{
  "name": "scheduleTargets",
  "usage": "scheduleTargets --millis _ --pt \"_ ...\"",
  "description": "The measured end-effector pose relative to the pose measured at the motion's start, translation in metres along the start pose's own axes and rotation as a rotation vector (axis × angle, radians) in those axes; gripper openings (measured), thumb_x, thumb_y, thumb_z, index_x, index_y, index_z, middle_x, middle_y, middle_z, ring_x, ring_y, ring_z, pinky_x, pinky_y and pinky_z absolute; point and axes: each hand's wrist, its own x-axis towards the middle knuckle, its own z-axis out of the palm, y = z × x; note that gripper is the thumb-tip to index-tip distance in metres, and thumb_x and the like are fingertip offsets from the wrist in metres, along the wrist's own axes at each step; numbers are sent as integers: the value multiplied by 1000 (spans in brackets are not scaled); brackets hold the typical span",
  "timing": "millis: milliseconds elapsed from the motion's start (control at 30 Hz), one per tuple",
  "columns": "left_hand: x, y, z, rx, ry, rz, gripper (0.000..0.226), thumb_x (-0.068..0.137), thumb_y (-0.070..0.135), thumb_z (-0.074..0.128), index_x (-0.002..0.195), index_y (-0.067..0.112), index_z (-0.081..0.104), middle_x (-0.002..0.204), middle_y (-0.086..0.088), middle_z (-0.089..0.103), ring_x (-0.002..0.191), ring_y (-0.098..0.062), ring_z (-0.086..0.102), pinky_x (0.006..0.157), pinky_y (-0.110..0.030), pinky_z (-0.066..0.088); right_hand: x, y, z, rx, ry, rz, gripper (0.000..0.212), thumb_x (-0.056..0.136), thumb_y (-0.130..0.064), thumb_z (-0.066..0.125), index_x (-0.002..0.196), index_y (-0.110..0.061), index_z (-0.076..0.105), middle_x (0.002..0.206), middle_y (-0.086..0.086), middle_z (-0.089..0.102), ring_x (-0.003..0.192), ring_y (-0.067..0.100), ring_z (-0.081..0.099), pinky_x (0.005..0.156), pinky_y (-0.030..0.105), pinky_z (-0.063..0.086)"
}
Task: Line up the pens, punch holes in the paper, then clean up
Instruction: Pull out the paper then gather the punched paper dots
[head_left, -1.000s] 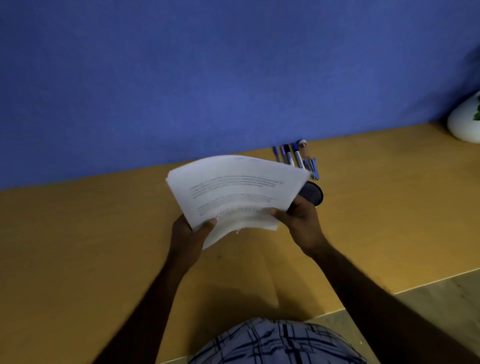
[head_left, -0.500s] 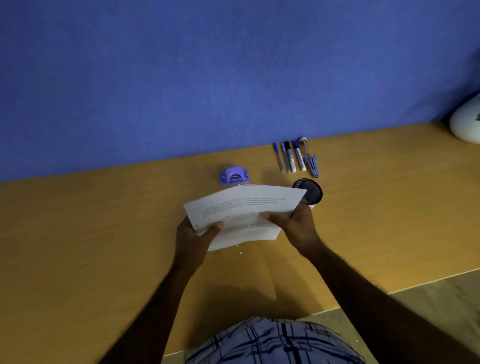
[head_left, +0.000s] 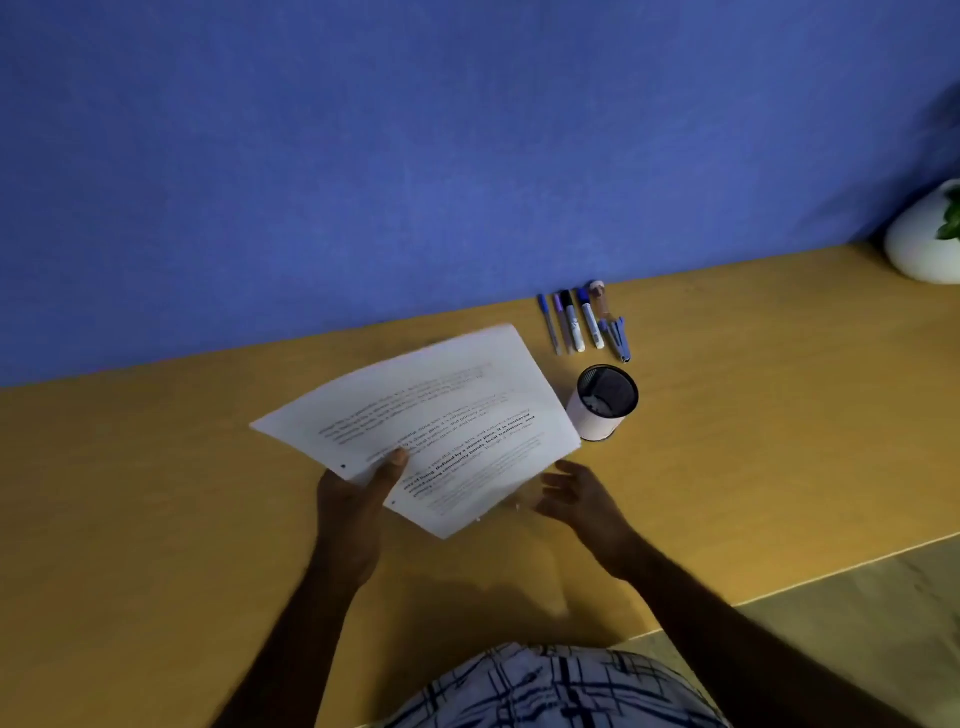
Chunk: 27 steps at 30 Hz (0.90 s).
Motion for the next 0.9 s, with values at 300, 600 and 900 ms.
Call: scheduleTargets --millis 300,600,900 --pt "1 -5 -10 -230 -26 -186 62 86 -9 51 145 8 38 143 -20 49 131 -38 48 101 -63 41 12 -32 15 531 -144 -171 42 85 2 64 126 -5 57 126 12 66 114 33 64 83 40 57" --pt "26 25 -79 542 19 -94 36 72 -5 77 93 24 71 93 9 76 83 -4 71 65 -14 55 22 -52 -8 133 -1 -405 31 79 9 70 108 -4 69 106 14 73 98 21 71 85 36 59" --pt "7 9 -34 507 75 -12 32 76 -7 74 79 25 73 86 1 74 76 -19 71 62 -31 60 17 -50 -1 17 -9 -466 33 82 -5 73 109 -24 70 106 1 74 99 20 71 80 38 61"
